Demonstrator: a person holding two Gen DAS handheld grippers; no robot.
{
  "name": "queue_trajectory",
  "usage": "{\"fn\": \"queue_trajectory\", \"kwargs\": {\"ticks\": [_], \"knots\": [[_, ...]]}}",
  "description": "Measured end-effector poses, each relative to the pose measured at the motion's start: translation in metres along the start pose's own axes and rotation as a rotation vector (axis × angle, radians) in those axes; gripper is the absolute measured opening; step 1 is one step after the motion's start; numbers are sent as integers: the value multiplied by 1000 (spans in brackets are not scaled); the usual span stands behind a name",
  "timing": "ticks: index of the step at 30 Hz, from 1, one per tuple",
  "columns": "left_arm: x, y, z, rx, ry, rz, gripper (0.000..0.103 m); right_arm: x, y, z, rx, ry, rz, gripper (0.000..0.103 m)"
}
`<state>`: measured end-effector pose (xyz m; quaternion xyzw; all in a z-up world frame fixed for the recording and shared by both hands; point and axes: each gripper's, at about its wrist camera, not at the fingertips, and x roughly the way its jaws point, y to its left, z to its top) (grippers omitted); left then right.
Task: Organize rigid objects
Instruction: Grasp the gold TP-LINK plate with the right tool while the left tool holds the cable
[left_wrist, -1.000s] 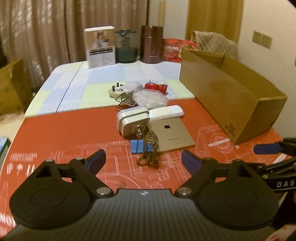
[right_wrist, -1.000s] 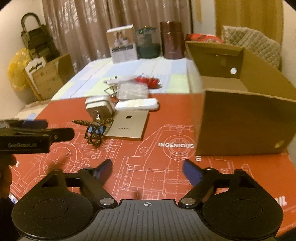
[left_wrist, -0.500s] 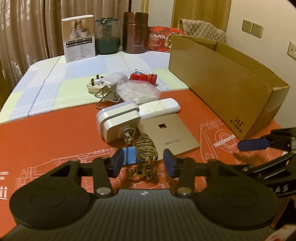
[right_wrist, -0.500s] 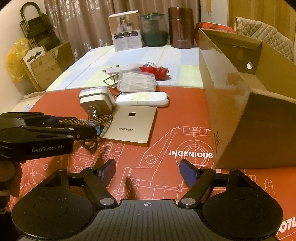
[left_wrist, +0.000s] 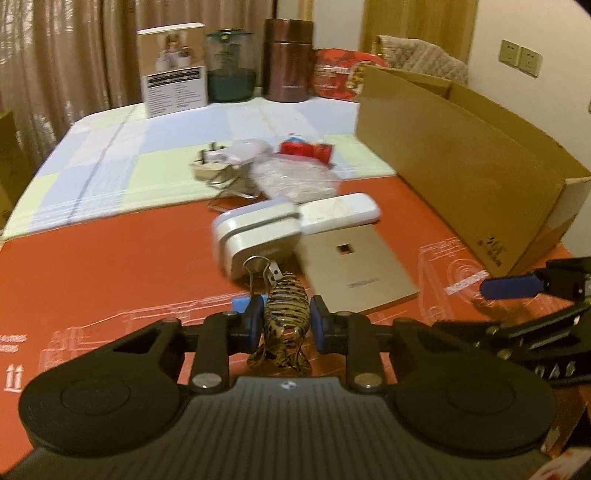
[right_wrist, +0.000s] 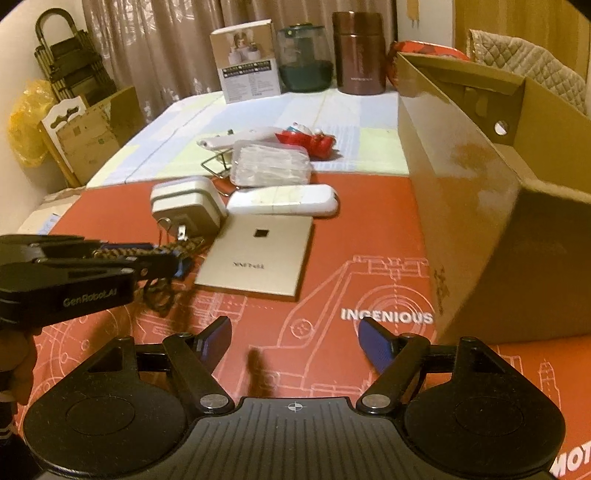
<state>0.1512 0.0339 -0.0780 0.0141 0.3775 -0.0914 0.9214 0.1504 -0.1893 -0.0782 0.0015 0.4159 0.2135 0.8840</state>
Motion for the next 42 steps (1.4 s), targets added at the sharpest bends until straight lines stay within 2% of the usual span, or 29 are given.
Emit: {"fn": "queue_trajectory", "kwargs": {"ticks": [4, 8, 12, 16, 21, 24, 28, 31, 32, 33, 38, 42], "knots": [[-3, 14, -1, -35, 3, 25, 22, 5, 7, 5, -10, -16, 14, 74], [-9, 20, -3, -68, 3, 2, 22, 14, 15, 14, -22, -50, 24, 74], [-12, 24, -5, -84, 1, 9, 22, 31, 23, 23, -20, -65, -2, 75], [-13, 30, -7, -107, 3, 5, 22, 46, 28, 27, 3, -67, -2, 89], [-15, 33, -9, -122, 2, -6, 22, 65, 32, 28, -7, -46, -49, 92], [-15, 33, -10, -123, 0, -9, 22, 73, 33, 29, -2, -44, -61, 97], [-15, 31, -9, -119, -1, -8, 22, 81, 42, 27, -71, -52, -103, 97], [-15, 29, -9, -114, -1, -12, 22, 81, 40, 27, -76, -51, -106, 96], [-15, 28, -9, -110, 0, -14, 22, 79, 38, 26, -73, -47, -109, 95], [-15, 27, -9, -106, 1, -16, 22, 77, 36, 25, -73, -50, -111, 83], [-14, 18, -8, -95, 7, -37, 22, 63, 32, 19, -92, -46, -136, 83], [-16, 11, -6, -93, 2, -54, 22, 41, 31, 15, -100, -93, -150, 83]]}}
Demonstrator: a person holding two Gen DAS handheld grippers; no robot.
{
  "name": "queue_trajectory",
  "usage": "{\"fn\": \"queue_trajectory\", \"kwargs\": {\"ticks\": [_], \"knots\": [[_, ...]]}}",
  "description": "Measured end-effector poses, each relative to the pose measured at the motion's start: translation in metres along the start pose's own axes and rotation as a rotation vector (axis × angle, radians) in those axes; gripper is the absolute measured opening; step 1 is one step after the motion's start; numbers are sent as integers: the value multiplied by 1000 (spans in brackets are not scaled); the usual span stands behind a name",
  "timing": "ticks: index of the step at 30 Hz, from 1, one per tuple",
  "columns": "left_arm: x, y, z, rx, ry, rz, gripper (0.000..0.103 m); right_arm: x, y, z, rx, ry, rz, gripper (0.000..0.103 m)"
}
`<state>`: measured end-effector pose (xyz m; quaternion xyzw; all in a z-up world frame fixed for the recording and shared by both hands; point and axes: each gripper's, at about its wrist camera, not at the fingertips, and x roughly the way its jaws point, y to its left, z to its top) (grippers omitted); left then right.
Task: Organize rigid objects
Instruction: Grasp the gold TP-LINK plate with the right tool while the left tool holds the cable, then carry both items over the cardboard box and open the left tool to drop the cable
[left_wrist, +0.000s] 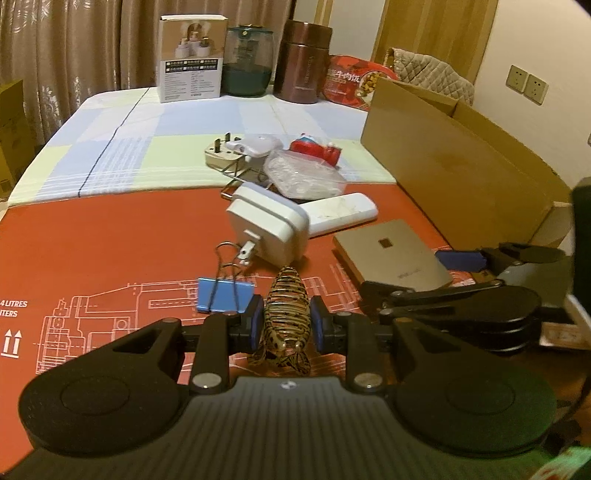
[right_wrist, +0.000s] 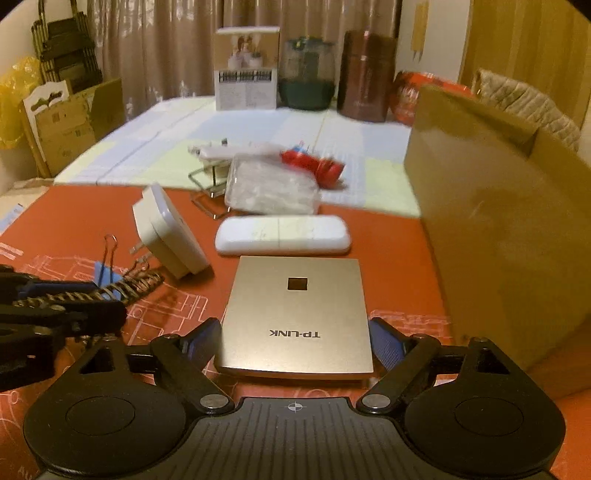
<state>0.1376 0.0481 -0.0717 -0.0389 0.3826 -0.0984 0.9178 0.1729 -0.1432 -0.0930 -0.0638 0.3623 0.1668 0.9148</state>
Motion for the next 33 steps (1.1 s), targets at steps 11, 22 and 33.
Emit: {"fn": "queue_trajectory", "kwargs": {"ticks": [11, 22, 33], "knots": [[-30, -20, 17, -12, -83, -32, 22, -77, -16, 28, 26, -182, -1, 83], [-44, -107, 77, 31, -182, -134, 22, -133, -121, 54, 123, -217, -104, 83], [1, -195, 123, 105, -176, -185, 22, -129, -223, 35, 302, -230, -177, 83]]}}
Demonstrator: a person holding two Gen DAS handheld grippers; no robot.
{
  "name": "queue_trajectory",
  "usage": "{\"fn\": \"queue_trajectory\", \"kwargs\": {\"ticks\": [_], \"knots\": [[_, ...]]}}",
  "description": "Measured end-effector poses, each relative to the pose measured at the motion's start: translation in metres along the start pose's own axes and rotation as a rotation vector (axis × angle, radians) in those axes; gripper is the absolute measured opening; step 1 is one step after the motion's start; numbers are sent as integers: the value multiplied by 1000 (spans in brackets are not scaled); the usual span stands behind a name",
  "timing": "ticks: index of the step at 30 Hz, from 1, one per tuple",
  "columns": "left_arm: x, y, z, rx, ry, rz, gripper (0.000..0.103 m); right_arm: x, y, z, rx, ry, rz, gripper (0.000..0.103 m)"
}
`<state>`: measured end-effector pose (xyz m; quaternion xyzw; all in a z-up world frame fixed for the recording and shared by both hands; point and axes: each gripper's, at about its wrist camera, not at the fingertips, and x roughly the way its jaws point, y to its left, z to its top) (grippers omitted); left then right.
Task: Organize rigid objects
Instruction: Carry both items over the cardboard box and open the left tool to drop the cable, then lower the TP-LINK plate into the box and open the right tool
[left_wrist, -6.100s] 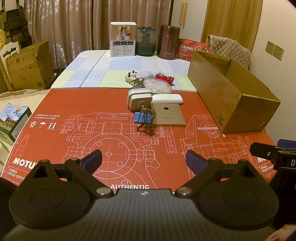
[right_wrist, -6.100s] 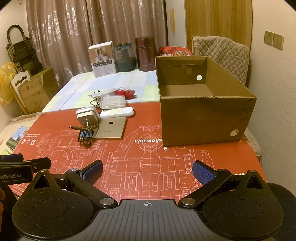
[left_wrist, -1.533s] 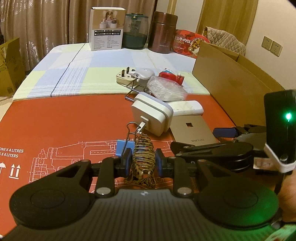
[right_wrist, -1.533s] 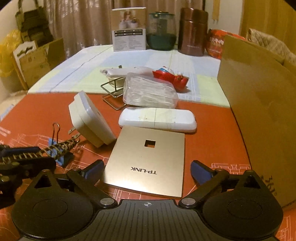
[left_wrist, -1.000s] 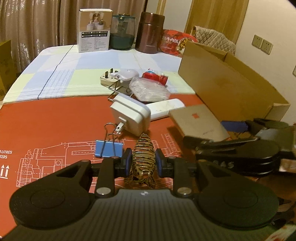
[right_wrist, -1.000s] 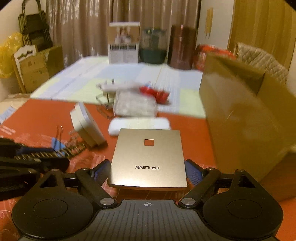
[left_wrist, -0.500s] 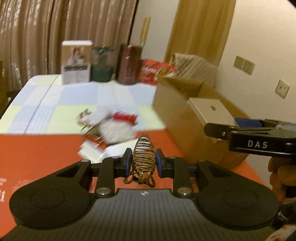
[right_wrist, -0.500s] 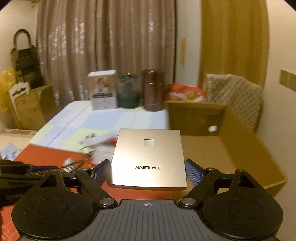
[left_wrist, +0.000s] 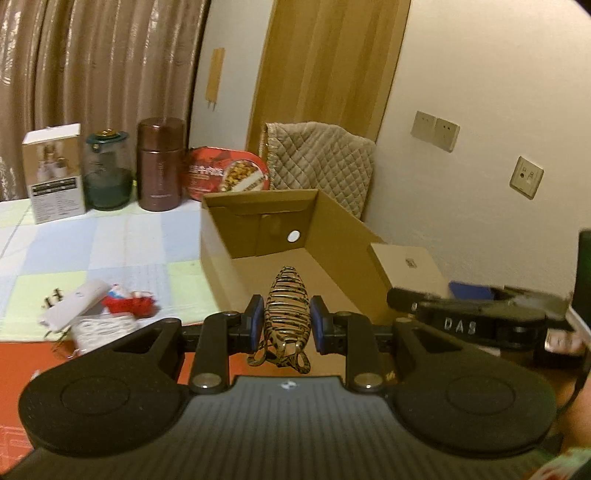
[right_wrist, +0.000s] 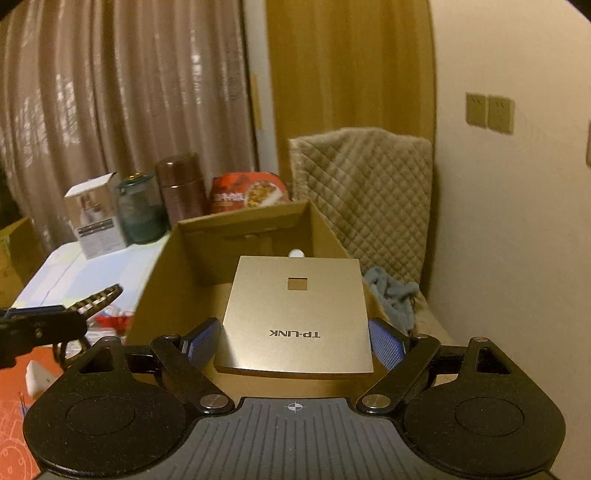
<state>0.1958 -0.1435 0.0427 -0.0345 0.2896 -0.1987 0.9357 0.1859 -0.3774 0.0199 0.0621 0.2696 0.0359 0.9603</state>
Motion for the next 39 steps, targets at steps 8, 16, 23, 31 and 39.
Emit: {"fn": "queue_trajectory", "kwargs": {"ticks": [8, 16, 23, 31, 39], "knots": [[35, -17, 1, 24, 36, -5, 22, 15, -12, -6, 13, 30, 10, 83], [45, -24, 6, 27, 47, -30, 22, 21, -13, -5, 18, 43, 11, 83], [37, -24, 10, 26, 16, -26, 26, 23, -11, -6, 18, 51, 16, 83], [19, -8, 9, 5, 5, 7, 26, 20, -3, -6, 10, 53, 38, 83], [4, 7, 3, -21, 3, 28, 27, 19, 9, -6, -13, 63, 47, 83]]}}
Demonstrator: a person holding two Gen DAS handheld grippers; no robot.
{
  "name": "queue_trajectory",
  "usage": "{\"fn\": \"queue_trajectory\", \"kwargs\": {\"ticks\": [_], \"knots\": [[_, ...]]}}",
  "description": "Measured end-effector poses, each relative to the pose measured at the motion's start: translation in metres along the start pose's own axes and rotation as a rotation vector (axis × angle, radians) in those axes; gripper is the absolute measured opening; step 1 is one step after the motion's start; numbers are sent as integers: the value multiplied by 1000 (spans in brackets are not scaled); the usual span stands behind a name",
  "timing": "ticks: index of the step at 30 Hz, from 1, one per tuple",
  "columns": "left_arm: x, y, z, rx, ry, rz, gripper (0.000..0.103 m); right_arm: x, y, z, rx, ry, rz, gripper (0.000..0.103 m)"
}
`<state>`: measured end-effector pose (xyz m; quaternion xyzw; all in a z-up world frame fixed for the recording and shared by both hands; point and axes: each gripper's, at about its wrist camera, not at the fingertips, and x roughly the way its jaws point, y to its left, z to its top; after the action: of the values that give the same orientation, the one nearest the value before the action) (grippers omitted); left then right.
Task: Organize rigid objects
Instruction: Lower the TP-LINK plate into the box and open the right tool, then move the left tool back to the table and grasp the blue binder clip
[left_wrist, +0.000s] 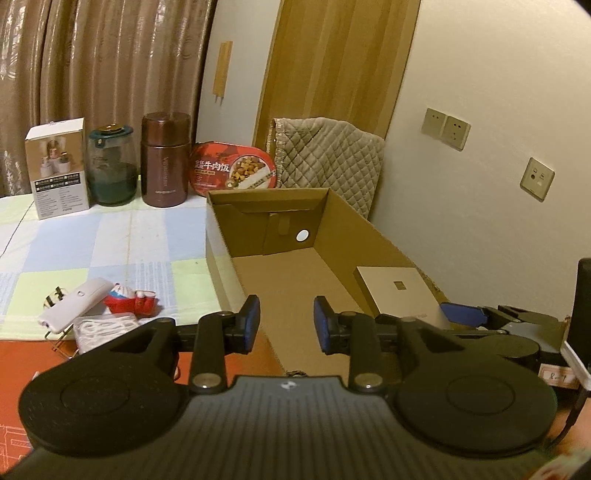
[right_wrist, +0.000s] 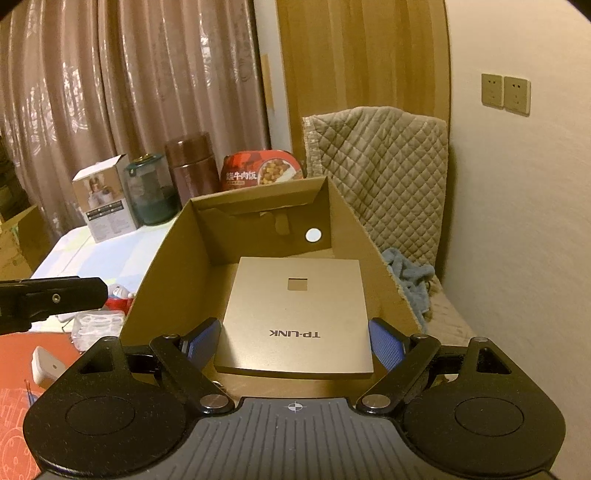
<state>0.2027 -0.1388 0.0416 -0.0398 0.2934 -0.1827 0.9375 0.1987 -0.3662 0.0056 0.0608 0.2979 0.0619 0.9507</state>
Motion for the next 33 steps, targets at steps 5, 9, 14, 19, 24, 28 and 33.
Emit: {"fn": "queue_trajectory", "kwargs": {"ticks": [5, 9, 14, 19, 24, 28, 33], "knots": [[-8, 4, -1, -8, -7, 13, 29, -2, 6, 0, -15, -15, -2, 83], [-14, 10, -3, -15, -8, 23, 30, -4, 12, 2, -23, -26, 2, 83], [-22, 18, -6, -17, -7, 44, 30, -8, 23, 5, -37, -39, 14, 83], [-33, 33, -10, -29, -7, 70, 30, -11, 37, 6, -60, -45, 33, 83], [-48, 50, -14, -39, -13, 105, 30, -11, 51, 5, -73, -56, 48, 83], [-61, 67, -18, -49, -19, 138, 31, -12, 64, 6, -89, -77, 66, 83], [-80, 92, -27, -54, -22, 193, 31, -17, 84, 7, -105, -129, 117, 83]]}}
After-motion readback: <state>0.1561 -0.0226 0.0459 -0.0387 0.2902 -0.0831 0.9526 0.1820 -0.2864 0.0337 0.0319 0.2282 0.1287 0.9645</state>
